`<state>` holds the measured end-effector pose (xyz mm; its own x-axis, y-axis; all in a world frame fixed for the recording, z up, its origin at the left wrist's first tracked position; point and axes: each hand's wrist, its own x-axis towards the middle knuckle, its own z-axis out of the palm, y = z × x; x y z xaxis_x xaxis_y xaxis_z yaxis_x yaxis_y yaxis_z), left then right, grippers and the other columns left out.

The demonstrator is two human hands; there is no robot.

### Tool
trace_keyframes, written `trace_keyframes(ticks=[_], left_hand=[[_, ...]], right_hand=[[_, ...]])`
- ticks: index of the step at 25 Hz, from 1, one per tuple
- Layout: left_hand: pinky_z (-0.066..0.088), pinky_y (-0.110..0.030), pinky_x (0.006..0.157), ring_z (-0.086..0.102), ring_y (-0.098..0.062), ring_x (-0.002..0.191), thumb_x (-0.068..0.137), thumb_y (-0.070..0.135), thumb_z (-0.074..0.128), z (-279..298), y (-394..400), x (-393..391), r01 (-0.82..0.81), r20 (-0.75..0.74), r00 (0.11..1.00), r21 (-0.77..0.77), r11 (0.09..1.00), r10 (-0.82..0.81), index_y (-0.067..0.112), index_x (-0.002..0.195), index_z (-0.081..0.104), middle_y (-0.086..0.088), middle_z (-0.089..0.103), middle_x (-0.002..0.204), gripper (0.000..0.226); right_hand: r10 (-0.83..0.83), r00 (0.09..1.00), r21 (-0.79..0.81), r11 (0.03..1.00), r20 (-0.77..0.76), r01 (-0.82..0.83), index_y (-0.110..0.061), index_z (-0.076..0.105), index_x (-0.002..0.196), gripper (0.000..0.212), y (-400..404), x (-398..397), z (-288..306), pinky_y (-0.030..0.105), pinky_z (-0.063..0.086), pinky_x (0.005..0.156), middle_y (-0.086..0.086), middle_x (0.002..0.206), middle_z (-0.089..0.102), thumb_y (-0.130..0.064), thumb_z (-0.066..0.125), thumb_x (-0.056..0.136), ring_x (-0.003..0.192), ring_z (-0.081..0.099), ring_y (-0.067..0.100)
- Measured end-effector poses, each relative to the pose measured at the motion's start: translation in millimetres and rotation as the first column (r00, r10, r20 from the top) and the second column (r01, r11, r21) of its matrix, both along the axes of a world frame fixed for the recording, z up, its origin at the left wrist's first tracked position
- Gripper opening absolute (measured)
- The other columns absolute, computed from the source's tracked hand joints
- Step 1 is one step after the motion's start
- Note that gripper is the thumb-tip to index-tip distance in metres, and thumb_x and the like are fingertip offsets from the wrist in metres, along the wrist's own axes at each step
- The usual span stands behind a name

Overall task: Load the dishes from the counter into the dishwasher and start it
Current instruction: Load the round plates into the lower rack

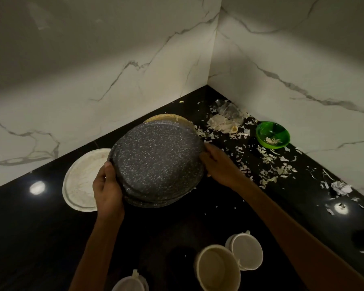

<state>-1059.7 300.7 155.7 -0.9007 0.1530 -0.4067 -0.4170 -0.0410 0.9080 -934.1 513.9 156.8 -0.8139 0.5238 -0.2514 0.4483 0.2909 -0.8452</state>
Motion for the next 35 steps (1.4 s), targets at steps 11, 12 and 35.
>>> trace_keyframes(ticks=[11,12,35], left_hand=[[0.049,-0.034,0.082,0.058,-0.022,0.113,0.096,0.021,0.054,-10,-37,-27,-0.061,0.018,0.998,0.031,0.998,0.06,0.024,0.123,0.055,-0.001,0.062,0.119,0.027],[0.049,-0.033,0.081,0.058,-0.023,0.115,0.096,0.021,0.054,-13,-38,-30,-0.072,0.029,0.997,0.038,0.997,0.071,0.024,0.124,0.055,-0.003,0.061,0.124,0.029],[0.049,-0.031,0.08,0.058,-0.022,0.112,0.096,0.021,0.055,-17,-35,-34,-0.134,0.045,0.99,0.045,0.99,0.132,0.02,0.127,0.054,-0.002,0.06,0.12,0.031]], right_hand=[[-0.132,0.982,0.21,0.972,0.133,0.102,0.002,0.061,0.085,0.025,53,-86,-49,0.035,0.047,0.066,0.017,0.084,0.062,-0.02,0.053,0.096,0.077,0.059,0.029],[-0.195,0.966,0.242,0.959,0.169,0.151,-0.004,0.055,0.077,0.023,64,-94,-56,0.03,0.042,0.059,0.013,0.08,0.058,-0.02,0.055,0.094,0.077,0.057,0.028],[-0.239,0.929,0.354,0.874,-0.282,0.332,-0.002,0.068,0.103,0.017,91,-120,11,0.031,0.059,0.075,0.005,0.091,0.071,-0.013,0.059,0.094,0.075,0.066,0.016]])
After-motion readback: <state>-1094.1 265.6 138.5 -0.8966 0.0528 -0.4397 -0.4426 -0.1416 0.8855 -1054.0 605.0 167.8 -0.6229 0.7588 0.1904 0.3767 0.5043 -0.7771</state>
